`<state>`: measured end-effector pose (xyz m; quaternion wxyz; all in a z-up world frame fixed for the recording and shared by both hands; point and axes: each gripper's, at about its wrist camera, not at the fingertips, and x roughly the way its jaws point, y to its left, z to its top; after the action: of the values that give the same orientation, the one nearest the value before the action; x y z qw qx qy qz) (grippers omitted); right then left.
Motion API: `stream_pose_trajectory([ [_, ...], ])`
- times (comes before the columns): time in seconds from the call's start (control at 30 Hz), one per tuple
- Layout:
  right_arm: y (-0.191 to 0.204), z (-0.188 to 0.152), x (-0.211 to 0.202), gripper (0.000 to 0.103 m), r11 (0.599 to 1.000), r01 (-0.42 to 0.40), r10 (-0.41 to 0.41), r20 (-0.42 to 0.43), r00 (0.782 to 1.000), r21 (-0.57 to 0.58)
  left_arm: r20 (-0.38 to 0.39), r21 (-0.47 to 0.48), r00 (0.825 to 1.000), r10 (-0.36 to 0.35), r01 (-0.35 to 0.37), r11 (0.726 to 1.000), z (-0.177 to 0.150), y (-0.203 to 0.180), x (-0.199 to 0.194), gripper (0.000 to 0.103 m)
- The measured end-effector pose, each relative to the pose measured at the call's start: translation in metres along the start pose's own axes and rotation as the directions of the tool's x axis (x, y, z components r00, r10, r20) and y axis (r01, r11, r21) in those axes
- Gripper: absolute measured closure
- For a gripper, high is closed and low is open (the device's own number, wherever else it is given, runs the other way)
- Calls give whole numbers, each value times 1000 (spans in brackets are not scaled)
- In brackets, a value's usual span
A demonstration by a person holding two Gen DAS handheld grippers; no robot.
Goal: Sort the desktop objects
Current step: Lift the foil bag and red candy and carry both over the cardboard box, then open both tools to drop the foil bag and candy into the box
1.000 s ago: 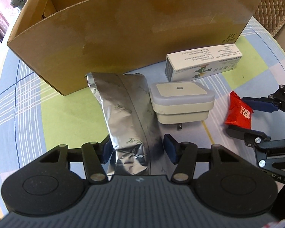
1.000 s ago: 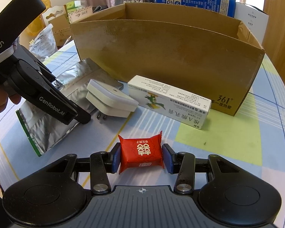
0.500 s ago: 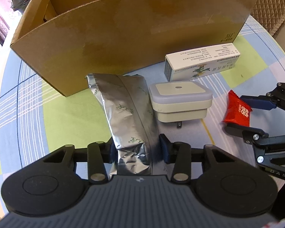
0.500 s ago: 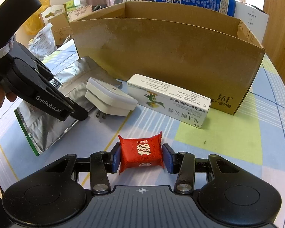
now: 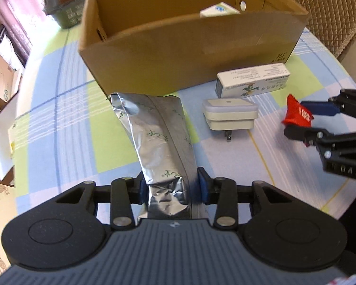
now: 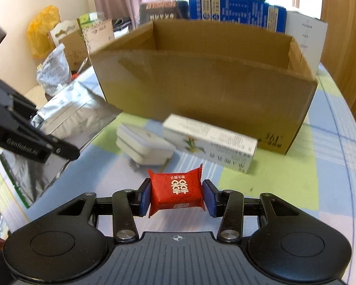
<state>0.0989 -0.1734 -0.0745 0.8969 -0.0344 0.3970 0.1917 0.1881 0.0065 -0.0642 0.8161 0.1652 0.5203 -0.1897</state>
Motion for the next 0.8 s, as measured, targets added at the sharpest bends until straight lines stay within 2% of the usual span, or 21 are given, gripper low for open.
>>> stream_pose_trajectory([
  [0.2, 5, 41, -31, 60, 1000, 2, -1, 77, 997, -11, 56, 7, 998, 5, -6, 1000, 18, 8, -45, 67],
  [0.47, -11, 122, -49, 60, 999, 26, -22, 164, 986, -20, 143, 11, 990, 2, -3, 1000, 90, 20, -80, 67],
  [0.63, -30, 163, -30, 60, 999, 43, -40, 167, 985, -20, 177, 4, 984, -9, 8, 1000, 143, 27, -73, 67],
  [0.8, -51, 181, -1, 60, 999, 39, -38, 142, 989, -2, 176, -14, 984, -21, 24, 1000, 179, 35, -50, 67],
])
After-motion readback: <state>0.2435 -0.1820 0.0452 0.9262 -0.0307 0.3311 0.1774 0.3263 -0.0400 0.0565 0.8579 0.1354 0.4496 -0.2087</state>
